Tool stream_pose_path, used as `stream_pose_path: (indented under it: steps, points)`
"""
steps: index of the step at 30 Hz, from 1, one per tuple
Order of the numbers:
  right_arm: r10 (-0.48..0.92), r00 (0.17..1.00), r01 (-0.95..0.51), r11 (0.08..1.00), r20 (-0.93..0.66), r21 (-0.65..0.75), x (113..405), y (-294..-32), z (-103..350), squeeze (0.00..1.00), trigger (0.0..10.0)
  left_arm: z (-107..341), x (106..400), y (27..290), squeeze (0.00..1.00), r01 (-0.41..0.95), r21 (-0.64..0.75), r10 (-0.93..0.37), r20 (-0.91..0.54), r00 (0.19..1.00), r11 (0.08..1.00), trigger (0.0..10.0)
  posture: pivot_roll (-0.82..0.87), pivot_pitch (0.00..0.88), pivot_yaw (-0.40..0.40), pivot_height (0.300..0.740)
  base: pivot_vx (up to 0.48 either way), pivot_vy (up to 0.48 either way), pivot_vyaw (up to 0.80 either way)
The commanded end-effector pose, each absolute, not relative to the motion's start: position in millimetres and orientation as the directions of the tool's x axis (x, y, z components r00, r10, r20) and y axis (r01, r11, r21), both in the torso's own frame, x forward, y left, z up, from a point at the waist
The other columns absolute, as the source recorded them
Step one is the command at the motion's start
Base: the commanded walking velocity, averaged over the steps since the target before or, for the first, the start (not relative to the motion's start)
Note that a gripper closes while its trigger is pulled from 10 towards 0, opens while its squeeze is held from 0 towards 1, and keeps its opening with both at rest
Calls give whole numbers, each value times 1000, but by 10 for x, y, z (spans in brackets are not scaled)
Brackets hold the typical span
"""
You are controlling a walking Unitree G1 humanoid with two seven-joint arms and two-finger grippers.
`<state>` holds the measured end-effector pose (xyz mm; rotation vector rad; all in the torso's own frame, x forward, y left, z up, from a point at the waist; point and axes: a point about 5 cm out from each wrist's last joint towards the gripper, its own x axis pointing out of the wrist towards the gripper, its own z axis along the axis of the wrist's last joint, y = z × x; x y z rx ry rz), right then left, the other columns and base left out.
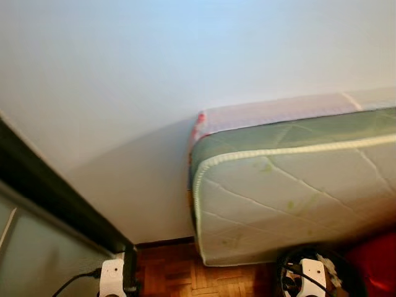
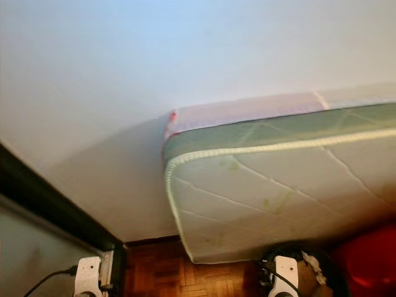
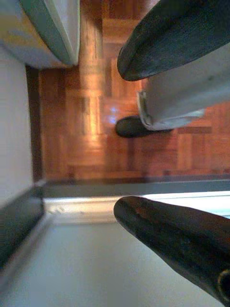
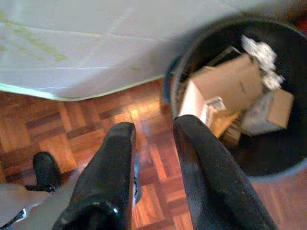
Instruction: Clean up the room
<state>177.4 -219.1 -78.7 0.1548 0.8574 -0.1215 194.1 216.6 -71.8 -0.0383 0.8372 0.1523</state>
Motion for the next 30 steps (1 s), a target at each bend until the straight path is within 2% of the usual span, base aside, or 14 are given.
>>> stream_pose_path:
  steps: [1,9,14,17,30]
  points:
    - [-44,626,173,981,-779,84,1703,-2195,-822,0,10000,-769,1840,2173,0,-156,27,121,-763,635,987,10000,-60,140,22,740,0,0,-775]
    - [-42,622,169,982,-782,82,1702,-2196,-824,0,10000,-790,1795,2181,0,-142,48,126,-772,623,989,10000,-59,154,21,740,0,0,-774]
    - [-47,627,179,980,-778,84,1709,-2201,-819,0,10000,-790,1793,2188,0,-146,51,132,-773,621,988,10000,-58,158,19,740,0,-459,-769]
    - [-56,636,192,977,-769,87,1718,-2205,-811,0,10000,-786,1802,2191,0,-148,51,133,-772,622,988,10000,-57,163,19,740,0,-358,0]
    - [-48,635,183,979,-771,89,1721,-2204,-810,0,10000,-785,1819,2158,0,-156,35,126,-771,625,987,10000,-56,173,18,740,0,0,0]
